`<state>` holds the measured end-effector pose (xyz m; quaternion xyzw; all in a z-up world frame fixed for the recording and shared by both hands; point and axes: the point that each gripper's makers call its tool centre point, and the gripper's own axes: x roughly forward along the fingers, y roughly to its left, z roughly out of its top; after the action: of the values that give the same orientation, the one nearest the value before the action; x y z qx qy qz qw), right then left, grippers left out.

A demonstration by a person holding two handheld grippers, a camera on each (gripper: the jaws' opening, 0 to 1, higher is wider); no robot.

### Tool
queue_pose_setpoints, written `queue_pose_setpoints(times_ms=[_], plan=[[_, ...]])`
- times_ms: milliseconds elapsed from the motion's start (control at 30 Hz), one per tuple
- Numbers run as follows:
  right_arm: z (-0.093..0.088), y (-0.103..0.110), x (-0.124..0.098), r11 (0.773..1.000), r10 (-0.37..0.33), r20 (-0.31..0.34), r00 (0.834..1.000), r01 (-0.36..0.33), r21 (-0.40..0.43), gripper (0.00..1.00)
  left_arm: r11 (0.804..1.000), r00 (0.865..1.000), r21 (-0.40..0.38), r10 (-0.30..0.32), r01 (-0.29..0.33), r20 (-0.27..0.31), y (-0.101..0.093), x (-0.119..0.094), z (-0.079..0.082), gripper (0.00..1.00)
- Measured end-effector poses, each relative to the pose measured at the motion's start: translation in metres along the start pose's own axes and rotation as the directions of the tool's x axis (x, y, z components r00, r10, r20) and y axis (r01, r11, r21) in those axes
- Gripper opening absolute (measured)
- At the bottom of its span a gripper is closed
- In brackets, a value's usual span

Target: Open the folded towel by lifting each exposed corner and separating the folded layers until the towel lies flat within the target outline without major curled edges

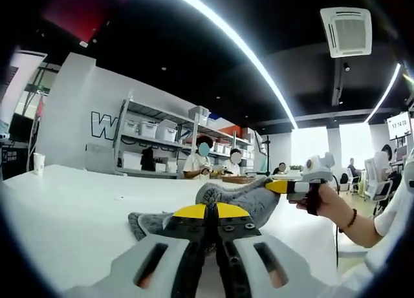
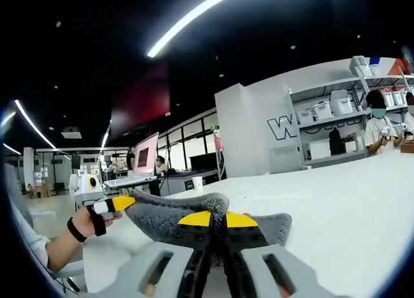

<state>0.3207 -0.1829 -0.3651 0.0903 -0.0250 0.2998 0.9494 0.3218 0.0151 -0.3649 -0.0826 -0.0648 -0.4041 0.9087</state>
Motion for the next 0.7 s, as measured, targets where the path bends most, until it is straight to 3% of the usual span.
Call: queue_pose_setpoints(times_ms=[700], plan=[[-0.003,0.008,-0.012,0.999,-0.007,-0.003,1.0,0.007,-0.04,0.0,1.0,1.0,0.024,-0.011,0.011,0.002,-0.014,-0.011,0.0,0.01]])
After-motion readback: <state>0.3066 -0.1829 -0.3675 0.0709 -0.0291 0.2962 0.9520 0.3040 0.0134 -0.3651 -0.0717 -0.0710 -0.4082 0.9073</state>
